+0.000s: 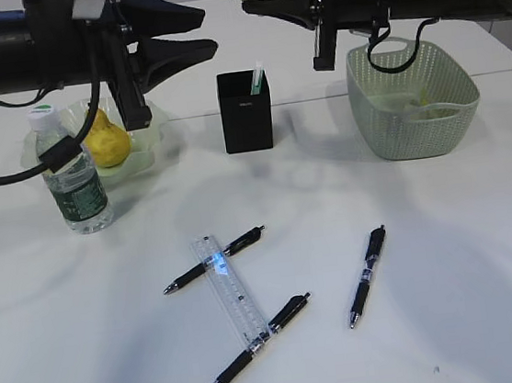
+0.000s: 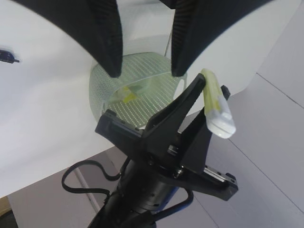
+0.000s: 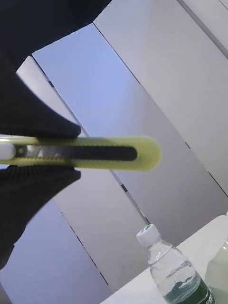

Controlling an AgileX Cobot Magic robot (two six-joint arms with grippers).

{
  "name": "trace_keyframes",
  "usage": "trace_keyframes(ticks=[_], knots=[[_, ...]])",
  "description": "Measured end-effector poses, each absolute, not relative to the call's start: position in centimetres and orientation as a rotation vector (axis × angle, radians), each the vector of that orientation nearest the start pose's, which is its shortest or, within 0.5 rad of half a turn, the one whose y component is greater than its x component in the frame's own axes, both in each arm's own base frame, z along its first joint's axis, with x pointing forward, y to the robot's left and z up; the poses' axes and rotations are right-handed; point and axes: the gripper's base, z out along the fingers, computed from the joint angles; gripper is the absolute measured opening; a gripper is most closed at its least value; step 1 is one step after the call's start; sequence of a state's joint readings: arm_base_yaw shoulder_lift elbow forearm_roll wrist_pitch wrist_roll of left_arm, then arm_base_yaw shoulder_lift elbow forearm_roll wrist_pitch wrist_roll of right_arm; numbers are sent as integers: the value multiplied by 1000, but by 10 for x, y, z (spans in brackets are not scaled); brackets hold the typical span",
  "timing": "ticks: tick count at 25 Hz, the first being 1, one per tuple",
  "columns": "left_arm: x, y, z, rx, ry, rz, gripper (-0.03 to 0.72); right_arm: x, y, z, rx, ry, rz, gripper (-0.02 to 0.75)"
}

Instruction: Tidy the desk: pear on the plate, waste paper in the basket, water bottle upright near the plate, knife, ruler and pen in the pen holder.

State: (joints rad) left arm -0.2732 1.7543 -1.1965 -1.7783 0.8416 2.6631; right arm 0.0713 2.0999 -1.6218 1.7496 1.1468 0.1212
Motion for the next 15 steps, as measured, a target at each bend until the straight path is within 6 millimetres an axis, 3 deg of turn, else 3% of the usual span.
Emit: trace_keyframes(ticks=[12,15], knots=[[351,-167,285,1323,1147,-366,244,452,113,272,916,2042,2224,132],[351,-167,285,1323,1147,-366,244,450,114,272,718,2045,2172,132]])
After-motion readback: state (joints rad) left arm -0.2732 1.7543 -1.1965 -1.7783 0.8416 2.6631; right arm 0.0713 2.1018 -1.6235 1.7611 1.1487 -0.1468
